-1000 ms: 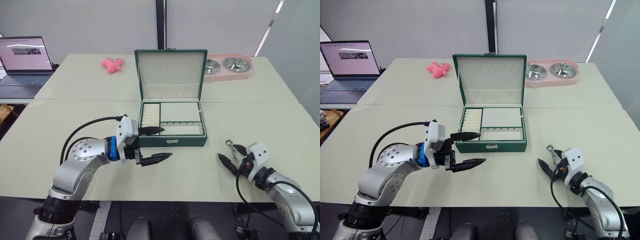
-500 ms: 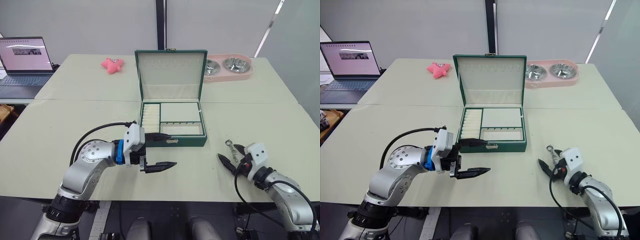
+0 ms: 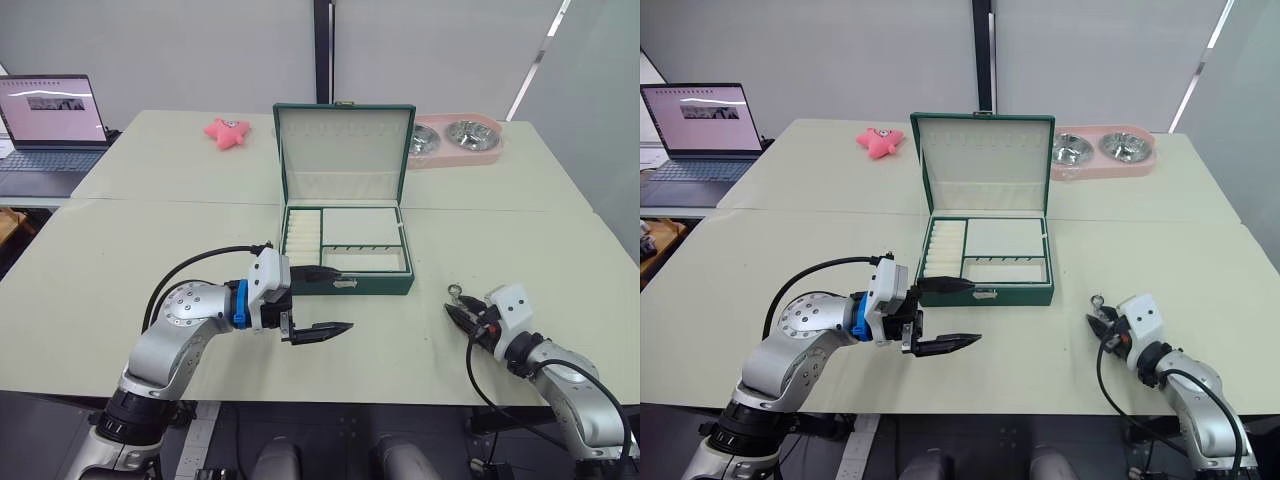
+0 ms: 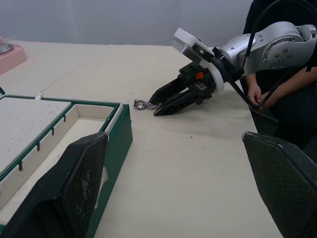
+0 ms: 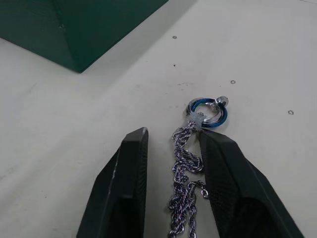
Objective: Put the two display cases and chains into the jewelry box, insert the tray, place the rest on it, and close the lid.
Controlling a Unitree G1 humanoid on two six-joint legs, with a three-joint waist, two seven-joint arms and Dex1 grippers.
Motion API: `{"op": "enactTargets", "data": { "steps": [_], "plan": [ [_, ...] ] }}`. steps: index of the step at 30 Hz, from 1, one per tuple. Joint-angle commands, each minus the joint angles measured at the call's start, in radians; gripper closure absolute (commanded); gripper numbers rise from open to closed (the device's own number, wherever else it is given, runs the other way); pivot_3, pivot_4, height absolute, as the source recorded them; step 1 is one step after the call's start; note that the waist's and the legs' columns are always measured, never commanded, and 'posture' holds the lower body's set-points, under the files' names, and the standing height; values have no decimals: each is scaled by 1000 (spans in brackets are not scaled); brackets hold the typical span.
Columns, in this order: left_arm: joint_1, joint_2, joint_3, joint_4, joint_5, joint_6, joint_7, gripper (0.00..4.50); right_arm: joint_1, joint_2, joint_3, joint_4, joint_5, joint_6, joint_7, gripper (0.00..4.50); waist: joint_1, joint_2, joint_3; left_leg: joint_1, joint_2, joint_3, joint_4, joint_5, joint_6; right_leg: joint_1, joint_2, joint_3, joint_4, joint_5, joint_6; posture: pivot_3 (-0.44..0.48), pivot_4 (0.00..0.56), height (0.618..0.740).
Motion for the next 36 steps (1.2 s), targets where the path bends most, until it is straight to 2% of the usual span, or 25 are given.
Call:
{"op": "enactTargets", "data": {
  "steps": [1,5,7,26,36],
  "plan": [
    [-6,-5,6,-15,1,-15,5,0,34,-4,16,63,-25,54,-12,3596,0,0,0,0,0,0,0,0,0,0,0,0,0,0,0,0,150,740],
    [-10,-10,5,-12,3,-14,6,0,36,0,16,68,-19,53,-17,4250,1,-1,-1,0,0,0,0,0,0,0,0,0,0,0,0,0,150,740],
    [-12,-13,5,-9,4,-15,7,0,37,2,15,68,-16,53,-18,4428,1,-2,-2,0,0,0,0,0,0,0,0,0,0,0,0,0,150,740],
    [-39,-24,6,0,7,-3,17,0,27,21,-5,65,4,31,-18,4440,1,-4,-3,0,0,-1,0,0,0,1,0,0,0,0,0,0,150,740],
    [-37,-23,12,-10,2,9,26,0,-9,18,-61,-55,107,40,34,4493,1,-2,-2,0,0,0,0,0,0,0,0,0,0,0,0,0,150,740]
  ]
}}
